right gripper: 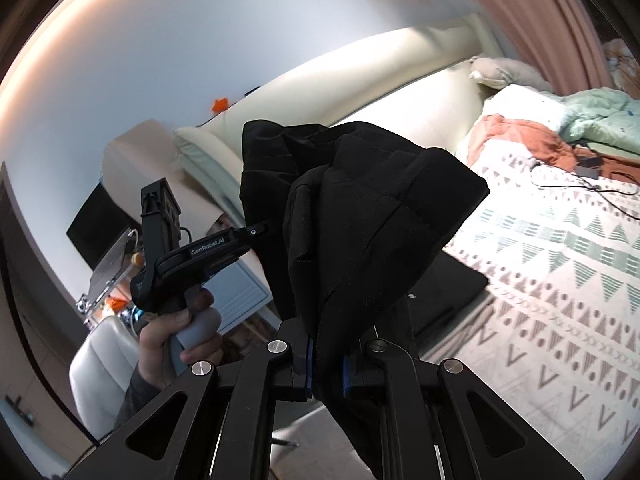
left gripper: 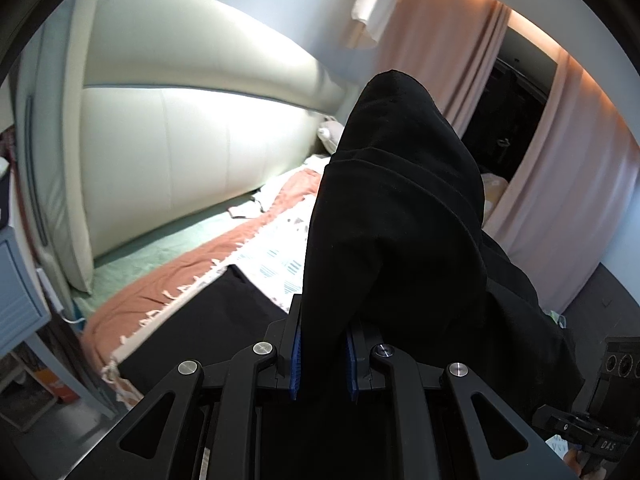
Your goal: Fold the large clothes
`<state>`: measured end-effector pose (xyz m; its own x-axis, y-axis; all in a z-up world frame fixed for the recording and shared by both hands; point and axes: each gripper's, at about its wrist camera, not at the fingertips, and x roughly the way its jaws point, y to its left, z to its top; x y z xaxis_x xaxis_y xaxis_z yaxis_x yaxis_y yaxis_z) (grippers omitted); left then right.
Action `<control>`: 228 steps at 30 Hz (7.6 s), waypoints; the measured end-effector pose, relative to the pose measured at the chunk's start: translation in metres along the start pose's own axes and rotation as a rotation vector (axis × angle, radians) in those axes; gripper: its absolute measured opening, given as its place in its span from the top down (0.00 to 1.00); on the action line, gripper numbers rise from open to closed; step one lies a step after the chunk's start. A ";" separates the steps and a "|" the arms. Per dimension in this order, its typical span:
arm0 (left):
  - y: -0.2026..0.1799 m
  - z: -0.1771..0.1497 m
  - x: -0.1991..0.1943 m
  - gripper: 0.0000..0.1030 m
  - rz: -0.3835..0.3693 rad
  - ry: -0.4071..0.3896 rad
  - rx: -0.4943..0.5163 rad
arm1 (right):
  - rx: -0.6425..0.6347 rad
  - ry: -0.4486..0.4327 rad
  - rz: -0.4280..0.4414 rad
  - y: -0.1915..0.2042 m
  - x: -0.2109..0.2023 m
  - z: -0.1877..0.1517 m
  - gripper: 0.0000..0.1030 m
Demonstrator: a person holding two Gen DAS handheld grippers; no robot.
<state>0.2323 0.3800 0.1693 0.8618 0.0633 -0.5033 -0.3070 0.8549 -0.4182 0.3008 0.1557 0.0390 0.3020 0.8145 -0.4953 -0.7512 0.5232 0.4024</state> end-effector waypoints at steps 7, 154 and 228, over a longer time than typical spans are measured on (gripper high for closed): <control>0.051 0.019 -0.017 0.84 0.060 -0.033 -0.021 | -0.022 0.045 0.062 0.025 0.047 0.004 0.90; 0.174 -0.132 0.097 0.18 0.375 0.154 -0.198 | 0.050 0.250 -0.520 -0.236 0.200 -0.028 0.71; -0.239 -0.313 -0.149 0.01 -0.066 -0.131 0.330 | -0.009 -0.265 -0.942 -0.082 -0.394 -0.264 0.07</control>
<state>0.0513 0.0049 0.1076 0.9265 0.0501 -0.3730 -0.1209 0.9782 -0.1691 0.0883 -0.2743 -0.0024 0.9019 0.0949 -0.4213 -0.1393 0.9874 -0.0758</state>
